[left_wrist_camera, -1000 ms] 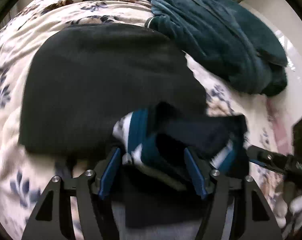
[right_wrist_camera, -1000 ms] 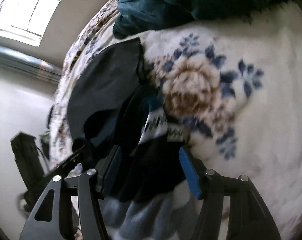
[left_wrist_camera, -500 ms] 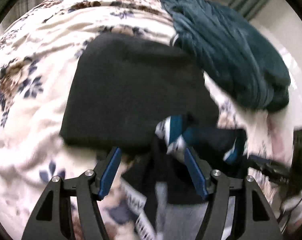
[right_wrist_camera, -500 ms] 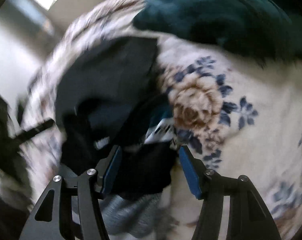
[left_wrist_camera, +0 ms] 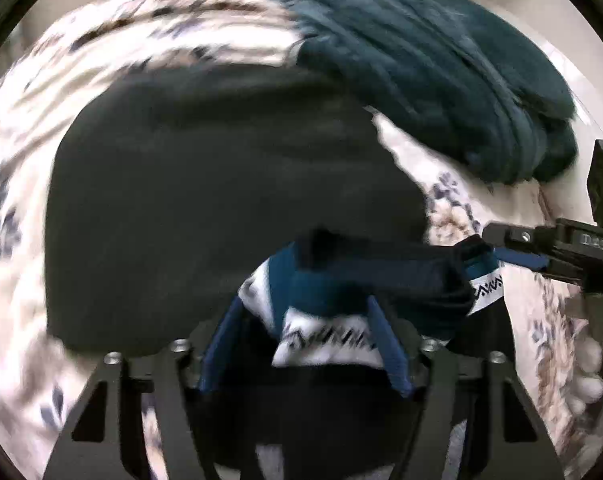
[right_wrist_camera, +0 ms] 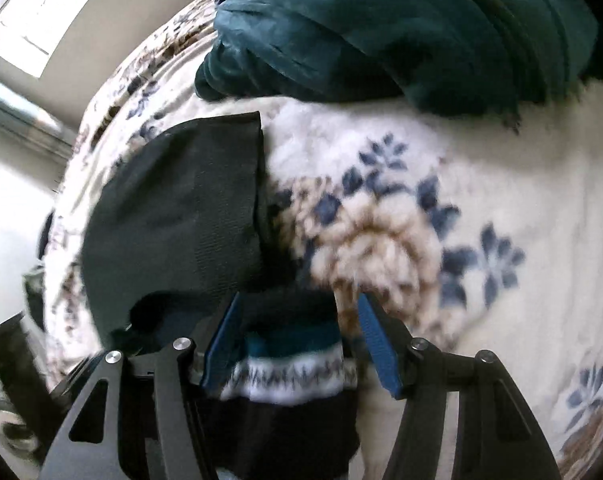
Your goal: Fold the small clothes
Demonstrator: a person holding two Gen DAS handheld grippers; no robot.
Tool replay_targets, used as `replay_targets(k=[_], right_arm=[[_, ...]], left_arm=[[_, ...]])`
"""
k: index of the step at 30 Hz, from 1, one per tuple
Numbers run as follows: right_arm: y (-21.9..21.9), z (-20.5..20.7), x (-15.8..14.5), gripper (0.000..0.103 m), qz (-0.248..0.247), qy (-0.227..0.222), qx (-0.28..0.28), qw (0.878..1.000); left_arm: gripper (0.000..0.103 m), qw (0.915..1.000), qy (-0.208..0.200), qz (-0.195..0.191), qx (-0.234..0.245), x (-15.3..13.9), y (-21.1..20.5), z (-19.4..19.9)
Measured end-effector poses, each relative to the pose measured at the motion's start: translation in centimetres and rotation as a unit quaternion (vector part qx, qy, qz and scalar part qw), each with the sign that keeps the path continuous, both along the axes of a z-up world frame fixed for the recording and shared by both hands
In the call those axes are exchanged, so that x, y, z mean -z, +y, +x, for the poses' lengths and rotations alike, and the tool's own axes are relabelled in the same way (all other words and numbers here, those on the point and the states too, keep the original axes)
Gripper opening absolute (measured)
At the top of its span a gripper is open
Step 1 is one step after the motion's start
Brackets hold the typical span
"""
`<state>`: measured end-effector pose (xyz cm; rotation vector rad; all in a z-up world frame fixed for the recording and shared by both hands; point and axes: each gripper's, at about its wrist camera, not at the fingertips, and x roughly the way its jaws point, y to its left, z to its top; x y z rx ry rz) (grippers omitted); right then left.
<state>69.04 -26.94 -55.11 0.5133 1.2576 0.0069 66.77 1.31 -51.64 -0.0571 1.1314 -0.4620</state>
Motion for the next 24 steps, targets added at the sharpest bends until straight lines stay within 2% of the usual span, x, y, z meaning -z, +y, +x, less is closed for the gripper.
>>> replay_targets(k=[1, 2, 4, 6, 9, 11, 13, 15, 17, 21, 22, 23, 24], right_arm=[[0.0, -0.5, 0.2, 0.062, 0.016, 0.008, -0.003, 1.0], [-0.1, -1.1, 0.9, 0.062, 0.034, 0.024, -0.009, 0.999], [0.4, -1.4, 1.9, 0.06, 0.043, 0.037, -0.018, 0.998], [1.0, -1.8, 2.5, 0.016, 0.035, 0.036, -0.032, 0.998], [1.9, -2.4, 1.3, 0.012, 0.038, -0.006, -0.033, 0.999], [2.7, -2.3, -0.2, 0.012, 0.039, -0.03, -0.042, 0.998], [3.8, -1.7, -0.7, 0.012, 0.018, -0.035, -0.054, 0.998], [5.1, -0.6, 0.0, 0.011, -0.023, -0.028, -0.067, 0.997], [5.5, 0.3, 1.0, 0.011, -0.039, -0.013, -0.077, 0.996], [5.0, 1.0, 1.6, 0.014, -0.04, 0.012, -0.103, 0.994], [4.5, 0.9, 1.5, 0.019, -0.031, 0.018, -0.104, 0.994], [3.5, 0.1, 1.4, 0.036, -0.017, 0.027, -0.098, 0.995], [2.9, -0.3, 1.3, 0.05, -0.005, 0.029, -0.093, 0.995]], left_arm=[[0.016, 0.9999, -0.003, 0.001, 0.012, 0.1, -0.3, 0.0], [0.015, 0.9998, -0.003, 0.005, 0.018, 0.2, -0.4, 0.1], [0.013, 0.9998, -0.008, -0.015, 0.004, -0.1, 0.7, -0.1], [0.012, 0.9984, -0.004, -0.046, -0.033, -0.9, 2.6, -0.2], [0.012, 0.9919, -0.007, -0.096, -0.083, -3.0, 5.8, -1.0], [0.012, 0.9903, -0.01, -0.1, -0.096, -3.6, 6.8, -1.1], [0.012, 0.9903, 0.0, -0.089, -0.106, -2.8, 7.1, -0.5], [0.012, 0.9906, 0.026, -0.073, -0.112, -0.5, 7.1, 0.9], [0.013, 0.9904, 0.052, -0.061, -0.113, 1.5, 7.0, 2.2], [0.02, 0.9871, 0.069, -0.089, -0.114, 1.2, 7.8, 2.1], [0.03, 0.983, 0.082, -0.108, -0.123, 0.9, 8.6, 1.6], [0.042, 0.9786, 0.089, -0.125, -0.137, 0.5, 9.5, 0.9], [0.049, 0.9722, 0.093, -0.149, -0.155, 0.2, 10.6, -0.3]])
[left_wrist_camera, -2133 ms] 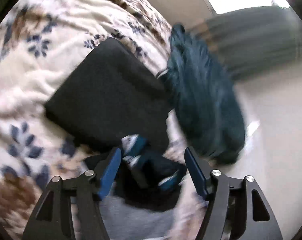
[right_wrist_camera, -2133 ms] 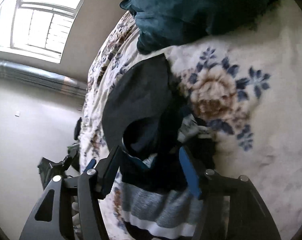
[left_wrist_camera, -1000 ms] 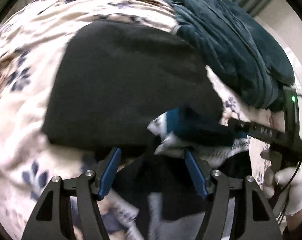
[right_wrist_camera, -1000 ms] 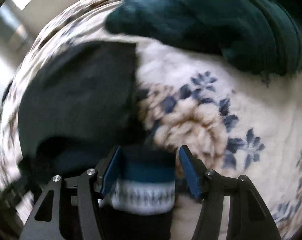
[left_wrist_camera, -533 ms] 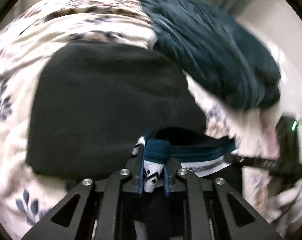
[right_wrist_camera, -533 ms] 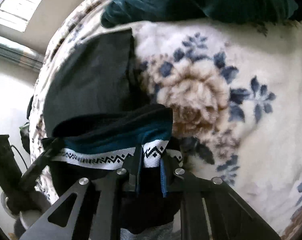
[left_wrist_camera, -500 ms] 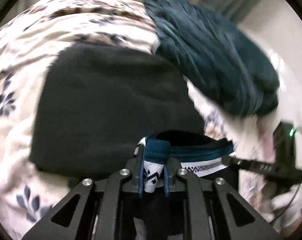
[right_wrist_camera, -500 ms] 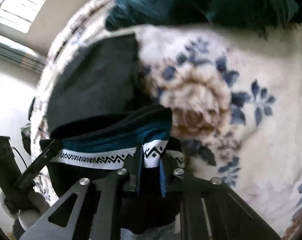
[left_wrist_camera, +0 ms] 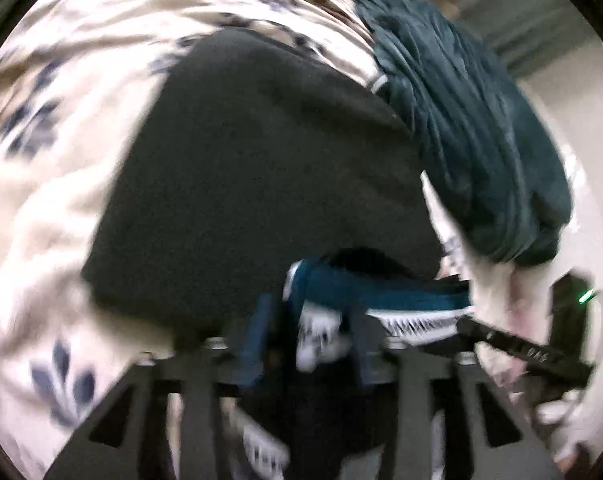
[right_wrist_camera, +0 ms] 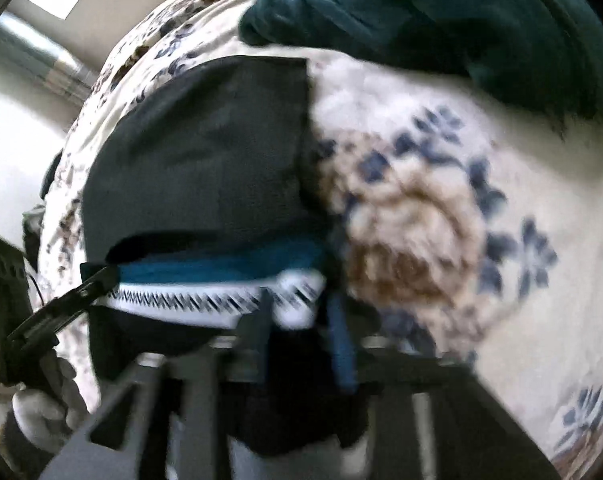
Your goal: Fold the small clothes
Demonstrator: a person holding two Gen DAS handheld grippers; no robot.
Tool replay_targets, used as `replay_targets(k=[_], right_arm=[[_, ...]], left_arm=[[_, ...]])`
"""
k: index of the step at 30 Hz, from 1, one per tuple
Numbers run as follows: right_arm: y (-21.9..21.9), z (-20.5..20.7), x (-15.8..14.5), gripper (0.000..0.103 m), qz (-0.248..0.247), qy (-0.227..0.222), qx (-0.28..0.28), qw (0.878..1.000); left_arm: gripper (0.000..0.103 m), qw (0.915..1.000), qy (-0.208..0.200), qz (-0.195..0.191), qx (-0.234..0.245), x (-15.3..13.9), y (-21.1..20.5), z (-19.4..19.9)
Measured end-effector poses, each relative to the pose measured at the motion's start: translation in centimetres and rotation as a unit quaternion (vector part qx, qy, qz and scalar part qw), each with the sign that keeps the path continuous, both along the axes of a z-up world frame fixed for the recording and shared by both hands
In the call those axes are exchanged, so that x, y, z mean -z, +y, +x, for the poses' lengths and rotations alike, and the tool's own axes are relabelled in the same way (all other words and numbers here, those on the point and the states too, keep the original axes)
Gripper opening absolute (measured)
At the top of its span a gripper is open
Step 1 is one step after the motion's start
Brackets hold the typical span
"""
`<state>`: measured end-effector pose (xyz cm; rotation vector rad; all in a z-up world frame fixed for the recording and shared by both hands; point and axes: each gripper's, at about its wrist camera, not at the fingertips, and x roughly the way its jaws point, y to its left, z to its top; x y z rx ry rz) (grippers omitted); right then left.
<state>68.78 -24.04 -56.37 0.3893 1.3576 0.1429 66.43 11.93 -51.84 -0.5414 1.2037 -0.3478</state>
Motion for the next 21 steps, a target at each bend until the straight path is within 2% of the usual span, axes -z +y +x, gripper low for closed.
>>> replay_targets(k=[1, 2, 3, 4, 6, 9, 10, 13, 14, 15, 16, 18, 21], right_arm=[[-1.1, -1.0, -0.1, 0.055, 0.021, 0.001, 0.01, 1.0], [-2.5, -2.5, 0.1, 0.066, 0.048, 0.005, 0.022, 0.999], [-3.1, -3.3, 0.5, 0.075, 0.064, 0.008, 0.025, 0.998], [-4.1, -4.7, 1.3, 0.078, 0.093, 0.019, 0.029, 0.995], [-4.9, -6.3, 3.4, 0.08, 0.139, 0.048, 0.035, 0.988], [-4.6, -7.9, 6.8, 0.08, 0.227, 0.084, 0.035, 0.97], [-4.0, -7.9, 7.8, 0.08, 0.245, 0.091, 0.027, 0.965], [-2.7, -7.3, 9.3, 0.08, 0.251, 0.093, 0.01, 0.964], [-2.5, -7.2, 9.6, 0.08, 0.251, 0.094, 0.011, 0.963], [-2.5, -7.2, 9.7, 0.077, 0.254, 0.091, 0.019, 0.963], [-2.4, -7.3, 9.7, 0.07, 0.252, 0.087, 0.023, 0.964], [-2.2, -7.7, 9.5, 0.041, 0.238, 0.086, 0.026, 0.967], [-2.7, -9.7, 8.2, 0.033, 0.27, 0.083, 0.064, 0.957]], left_arm=[[0.06, 0.9996, 0.003, -0.024, -0.016, 0.0, 0.6, -1.2], [0.064, 0.9979, 0.01, -0.055, -0.034, 0.0, 1.7, -2.8], [0.064, 0.9957, 0.021, -0.08, -0.041, 0.4, 2.2, -4.2], [0.064, 0.9935, 0.038, -0.1, -0.04, 0.9, 2.3, -5.5], [0.064, 0.9895, 0.072, -0.121, -0.034, 2.4, 2.2, -7.7], [0.064, 0.9864, 0.11, -0.121, -0.022, 4.9, 0.9, -9.3], [0.064, 0.9848, 0.113, -0.131, -0.014, 5.5, 0.3, -9.4], [0.063, 0.9876, 0.098, -0.122, -0.008, 5.5, -0.9, -9.3], [0.053, 0.9896, 0.082, -0.118, -0.004, 5.1, -1.3, -9.2], [0.046, 0.9917, 0.066, -0.11, 0.005, 4.7, -1.7, -9.2], [0.034, 0.9928, 0.058, -0.105, 0.011, 4.3, -2.0, -9.2], [0.03, 0.9931, 0.048, -0.105, 0.019, 2.9, -1.9, -9.2], [0.029, 0.9912, 0.045, -0.117, 0.042, 0.6, -1.9, -8.5]])
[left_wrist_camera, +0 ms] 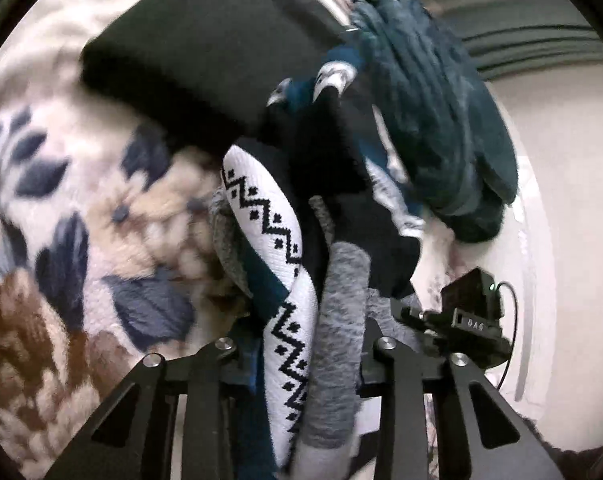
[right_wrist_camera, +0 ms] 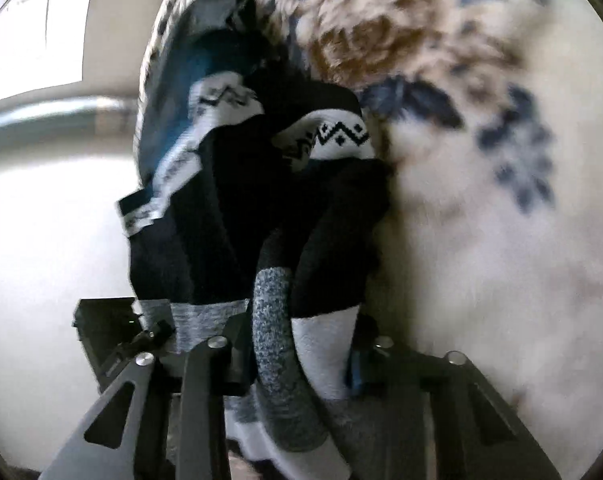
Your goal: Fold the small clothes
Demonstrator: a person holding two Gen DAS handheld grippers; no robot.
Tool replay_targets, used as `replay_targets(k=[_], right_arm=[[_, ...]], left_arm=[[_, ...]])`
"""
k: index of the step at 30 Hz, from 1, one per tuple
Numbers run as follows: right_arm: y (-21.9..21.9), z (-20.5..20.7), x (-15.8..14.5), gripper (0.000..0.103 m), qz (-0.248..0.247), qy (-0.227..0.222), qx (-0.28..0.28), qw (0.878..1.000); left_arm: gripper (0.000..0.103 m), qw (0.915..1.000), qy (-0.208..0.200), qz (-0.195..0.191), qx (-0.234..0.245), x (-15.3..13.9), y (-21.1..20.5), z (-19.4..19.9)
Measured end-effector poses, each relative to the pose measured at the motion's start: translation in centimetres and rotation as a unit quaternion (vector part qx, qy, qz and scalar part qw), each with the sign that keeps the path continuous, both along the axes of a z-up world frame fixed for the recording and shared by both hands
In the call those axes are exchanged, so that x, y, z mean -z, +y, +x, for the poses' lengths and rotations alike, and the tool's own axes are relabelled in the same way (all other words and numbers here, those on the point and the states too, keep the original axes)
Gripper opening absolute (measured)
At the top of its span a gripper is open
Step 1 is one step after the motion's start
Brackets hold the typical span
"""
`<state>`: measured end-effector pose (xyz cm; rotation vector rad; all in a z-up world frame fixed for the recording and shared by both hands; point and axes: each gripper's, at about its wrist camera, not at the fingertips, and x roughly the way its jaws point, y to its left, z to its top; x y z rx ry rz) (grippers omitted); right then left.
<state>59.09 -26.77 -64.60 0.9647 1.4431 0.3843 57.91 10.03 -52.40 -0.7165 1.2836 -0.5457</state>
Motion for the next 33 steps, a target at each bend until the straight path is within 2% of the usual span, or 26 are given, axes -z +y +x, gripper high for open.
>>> replay_targets(k=[1, 4, 6, 7, 9, 10, 12, 13, 14, 15, 16, 17, 20, 22, 25, 28, 30, 33], right_arm=[[-0.4, -1.3, -1.1, 0.033, 0.014, -0.001, 0.019, 1.0], [-1.4, -5.5, -3.3, 0.033, 0.003, 0.002, 0.059, 0.998], [-1.8, -8.2, -3.8, 0.035, -0.021, 0.018, 0.095, 0.995], [-1.7, -9.5, -3.8, 0.037, -0.054, 0.025, 0.104, 0.993], [-1.3, -10.3, -3.3, 0.054, -0.101, 0.039, 0.088, 0.99], [-1.4, -10.5, -2.8, 0.058, -0.107, 0.051, 0.082, 0.99], [-2.7, -10.9, -3.1, 0.064, -0.092, 0.037, 0.096, 0.99], [-3.4, -10.9, -3.4, 0.07, -0.09, 0.03, 0.103, 0.99], [-4.2, -10.7, -3.7, 0.082, -0.085, 0.017, 0.11, 0.99], [-4.9, -10.3, -3.9, 0.089, -0.078, 0.006, 0.112, 0.991], [-5.9, -9.4, -3.9, 0.089, -0.075, -0.006, 0.11, 0.991], [-6.4, -8.6, -3.6, 0.089, -0.08, -0.012, 0.104, 0.991], [-7.5, -5.4, -1.7, 0.09, -0.078, -0.013, 0.082, 0.993], [-8.1, -3.1, 0.0, 0.09, -0.055, -0.007, 0.063, 0.996], [-8.3, -1.5, 1.9, 0.09, -0.043, 0.014, 0.042, 0.998], [-7.1, 0.0, 2.0, 0.089, -0.047, 0.011, 0.025, 0.999], [-6.4, 0.4, 1.8, 0.082, -0.049, 0.011, 0.011, 0.999], [-6.5, 0.0, 1.8, 0.081, -0.033, 0.017, 0.01, 0.999]], left_arm=[[0.028, 0.9999, 0.004, -0.01, 0.012, -0.7, -0.2, 0.2], [0.029, 0.9976, -0.006, 0.005, 0.068, -2.3, -2.7, 1.9], [0.034, 0.9913, -0.009, 0.034, 0.127, -1.8, -5.9, 3.5], [0.037, 0.9865, -0.004, 0.063, 0.151, -1.2, -7.3, 4.1], [0.04, 0.9805, 0.014, 0.1, 0.168, -0.2, -8.9, 4.9], [0.042, 0.9807, 0.014, 0.101, 0.167, -0.3, -9.0, 4.9], [0.051, 0.9859, -0.002, 0.088, 0.142, -1.7, -7.9, 3.9], [0.06, 0.9893, -0.008, 0.077, 0.123, -2.4, -6.9, 3.2], [0.064, 0.9936, -0.011, 0.063, 0.093, -3.2, -5.5, 2.2], [0.065, 0.997, -0.011, 0.046, 0.061, -3.8, -3.9, 0.9], [0.068, 0.9989, -0.006, 0.032, 0.034, -4.1, -2.8, -0.3], [0.07, 0.9997, 0.007, 0.018, -0.013, -4.1, -0.9, -2.4], [0.07, 0.9924, 0.049, -0.002, -0.113, -2.8, 1.6, -7.7], [0.07, 0.9869, 0.068, -0.019, -0.145, -1.3, 1.6, -10.4], [0.07, 0.9852, 0.07, -0.019, -0.155, 0.4, -0.1, -12.3], [0.07, 0.9852, 0.072, 0.014, -0.155, 0.7, -0.7, -11.7], [0.07, 0.983, 0.077, 0.016, -0.166, -0.6, -0.2, -12.1], [0.07, 0.9849, 0.053, 0.039, -0.16, -3.6, 0.4, -13.7]])
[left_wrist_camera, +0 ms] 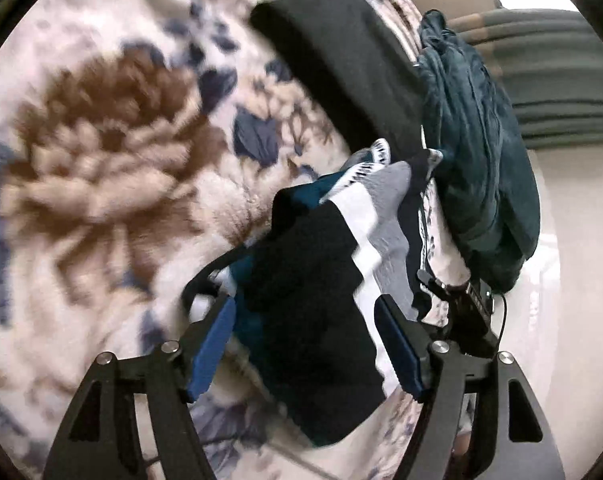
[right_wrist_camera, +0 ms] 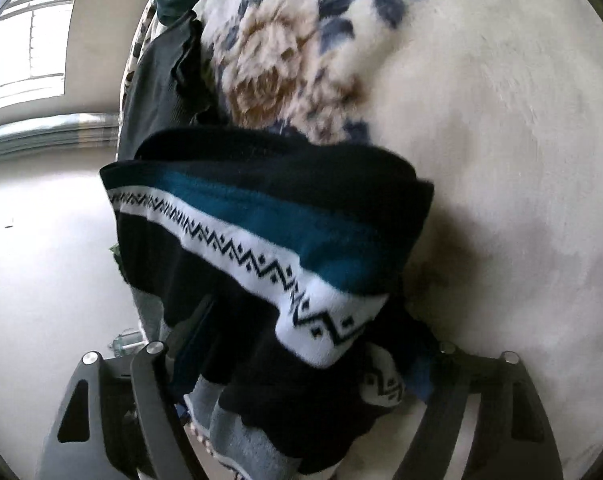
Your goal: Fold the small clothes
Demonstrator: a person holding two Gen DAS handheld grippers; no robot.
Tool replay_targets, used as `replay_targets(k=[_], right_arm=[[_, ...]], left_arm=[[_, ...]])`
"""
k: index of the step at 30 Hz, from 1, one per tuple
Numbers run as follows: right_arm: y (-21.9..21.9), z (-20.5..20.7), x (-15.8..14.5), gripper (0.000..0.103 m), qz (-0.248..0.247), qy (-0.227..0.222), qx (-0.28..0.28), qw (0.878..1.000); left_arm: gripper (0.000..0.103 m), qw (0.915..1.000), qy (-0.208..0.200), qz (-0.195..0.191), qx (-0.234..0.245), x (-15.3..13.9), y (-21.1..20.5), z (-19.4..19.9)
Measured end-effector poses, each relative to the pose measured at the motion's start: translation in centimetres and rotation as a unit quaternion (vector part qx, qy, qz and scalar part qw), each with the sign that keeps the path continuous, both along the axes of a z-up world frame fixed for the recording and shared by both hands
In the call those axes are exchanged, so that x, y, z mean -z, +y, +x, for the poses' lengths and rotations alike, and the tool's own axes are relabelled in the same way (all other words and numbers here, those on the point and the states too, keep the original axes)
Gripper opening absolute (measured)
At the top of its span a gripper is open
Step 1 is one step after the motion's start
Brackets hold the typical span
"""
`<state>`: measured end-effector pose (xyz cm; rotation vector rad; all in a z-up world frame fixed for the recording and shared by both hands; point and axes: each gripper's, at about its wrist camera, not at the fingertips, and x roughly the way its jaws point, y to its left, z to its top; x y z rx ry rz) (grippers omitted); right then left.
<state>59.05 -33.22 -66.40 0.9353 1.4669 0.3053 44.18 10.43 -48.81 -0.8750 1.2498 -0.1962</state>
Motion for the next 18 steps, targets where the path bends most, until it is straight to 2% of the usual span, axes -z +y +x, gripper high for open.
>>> replay_targets(k=[2, 3, 5, 8, 9, 10, 11, 12, 13, 14, 16, 18], right_arm=[[-0.2, -0.5, 0.2, 0.081, 0.008, 0.002, 0.003, 1.0], [-0.2, -0.7, 0.1, 0.081, 0.009, 0.001, 0.001, 1.0], [-0.4, -1.1, 0.2, 0.081, 0.008, 0.001, 0.005, 1.0], [-0.4, -1.4, 0.0, 0.081, 0.013, -0.001, 0.017, 1.0], [0.0, -1.6, -0.1, 0.072, 0.012, -0.006, 0.021, 1.0], [0.2, -1.6, -0.1, 0.062, 0.011, -0.008, 0.018, 1.0], [0.6, -1.7, -0.1, 0.039, 0.008, -0.008, 0.016, 1.0], [0.6, -2.2, -0.2, 0.031, 0.008, -0.013, 0.023, 1.0], [0.5, -2.5, -0.5, 0.027, 0.006, -0.021, 0.032, 0.999], [0.8, -3.0, -1.0, 0.023, -0.001, -0.03, 0.044, 0.999], [0.6, -4.8, -2.5, 0.021, -0.012, -0.049, 0.072, 0.996], [0.7, -7.8, -4.7, 0.02, -0.01, -0.058, 0.101, 0.993]], left_arm=[[0.07, 0.9999, 0.011, -0.005, -0.004, 0.6, -0.2, -1.0], [0.07, 0.9997, 0.018, -0.019, -0.003, 1.5, -0.5, -1.2], [0.07, 0.9979, 0.047, -0.044, -0.002, 4.6, -1.6, -1.1], [0.07, 0.9932, 0.064, -0.095, -0.018, 8.4, -3.0, 0.0], [0.07, 0.9932, 0.048, -0.1, -0.035, 8.7, -3.2, 0.4], [0.068, 0.9937, 0.032, -0.095, -0.05, 8.4, -3.3, 0.7], [0.056, 0.9941, 0.019, -0.095, -0.049, 8.0, -3.6, 1.2], [0.049, 0.996, 0.003, -0.08, -0.038, 7.1, -3.9, 1.8], [0.04, 0.9979, -0.013, -0.059, -0.025, 6.1, -4.0, 2.4], [0.036, 0.9981, -0.025, -0.055, -0.016, 5.2, -3.9, 2.9], [0.035, 0.9983, -0.029, -0.05, 0.0, 3.6, -3.2, 4.1], [0.035, 0.9964, -0.04, -0.047, 0.058, 1.5, -2.7, 7.0]])
